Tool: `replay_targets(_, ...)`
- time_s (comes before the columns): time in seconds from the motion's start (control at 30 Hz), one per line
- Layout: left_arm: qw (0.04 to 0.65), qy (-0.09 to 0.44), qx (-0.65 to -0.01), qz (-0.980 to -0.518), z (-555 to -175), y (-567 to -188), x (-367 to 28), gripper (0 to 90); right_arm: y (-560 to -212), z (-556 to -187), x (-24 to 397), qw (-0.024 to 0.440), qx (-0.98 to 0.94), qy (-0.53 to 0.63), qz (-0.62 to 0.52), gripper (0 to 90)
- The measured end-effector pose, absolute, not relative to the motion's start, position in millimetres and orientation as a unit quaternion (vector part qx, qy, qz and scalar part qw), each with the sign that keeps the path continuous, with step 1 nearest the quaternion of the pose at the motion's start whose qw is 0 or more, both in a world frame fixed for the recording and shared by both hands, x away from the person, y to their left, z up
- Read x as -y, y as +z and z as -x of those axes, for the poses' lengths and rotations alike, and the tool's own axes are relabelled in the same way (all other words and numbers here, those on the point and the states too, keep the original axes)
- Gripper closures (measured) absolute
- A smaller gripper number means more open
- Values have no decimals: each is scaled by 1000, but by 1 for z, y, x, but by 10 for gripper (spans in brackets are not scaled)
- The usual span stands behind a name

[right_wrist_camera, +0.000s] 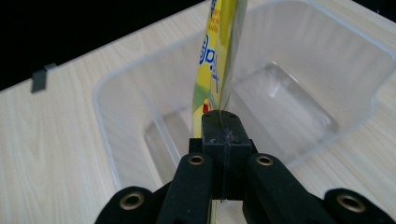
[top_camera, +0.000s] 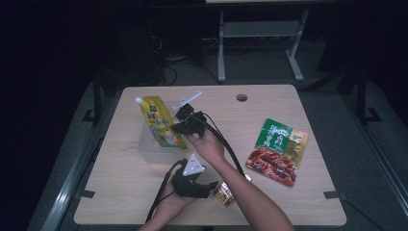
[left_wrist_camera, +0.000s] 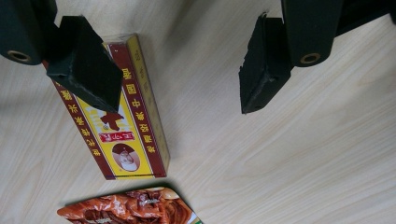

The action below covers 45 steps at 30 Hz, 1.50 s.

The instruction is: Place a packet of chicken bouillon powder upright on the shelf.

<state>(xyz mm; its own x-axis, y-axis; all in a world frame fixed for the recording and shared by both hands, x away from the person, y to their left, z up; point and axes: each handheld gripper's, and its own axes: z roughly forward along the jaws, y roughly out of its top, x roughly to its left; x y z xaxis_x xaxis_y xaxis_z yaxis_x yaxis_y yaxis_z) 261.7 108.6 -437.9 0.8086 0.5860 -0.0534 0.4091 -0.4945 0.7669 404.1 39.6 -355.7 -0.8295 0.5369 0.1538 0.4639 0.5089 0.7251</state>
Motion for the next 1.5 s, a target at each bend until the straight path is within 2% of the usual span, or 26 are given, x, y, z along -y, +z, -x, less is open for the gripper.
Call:
replay_targets(0.1,411,107,-290,-858,-261,-438,-108,299,-357,-403,-40,55,-888,367,-273,817)
replay_targets(0.17,410,106,-288,-859,-261,-438,-108,298,-359,-401,-40,57,-892,359,-270,812)
replay_targets(0.47,411,105,-288,-858,-260,-438,-106,298,-365,-403,-35,27,-895,352,-274,887)
replay_targets(0.83,416,106,-288,-856,-260,-438,-105,298,-369,-409,-36,8,-882,353,-311,900)
replay_targets(1.0,416,106,-286,-857,-260,-438,-105,298,-369,-409,-44,29,-888,337,-311,900)
replay_targets(1.3,416,103,-289,-856,-260,-438,-104,298,-375,-413,-39,8,-867,354,-350,900)
replay_targets(1.5,418,103,-289,-855,-260,-438,-104,298,-378,-413,-44,38,-873,338,-350,900)
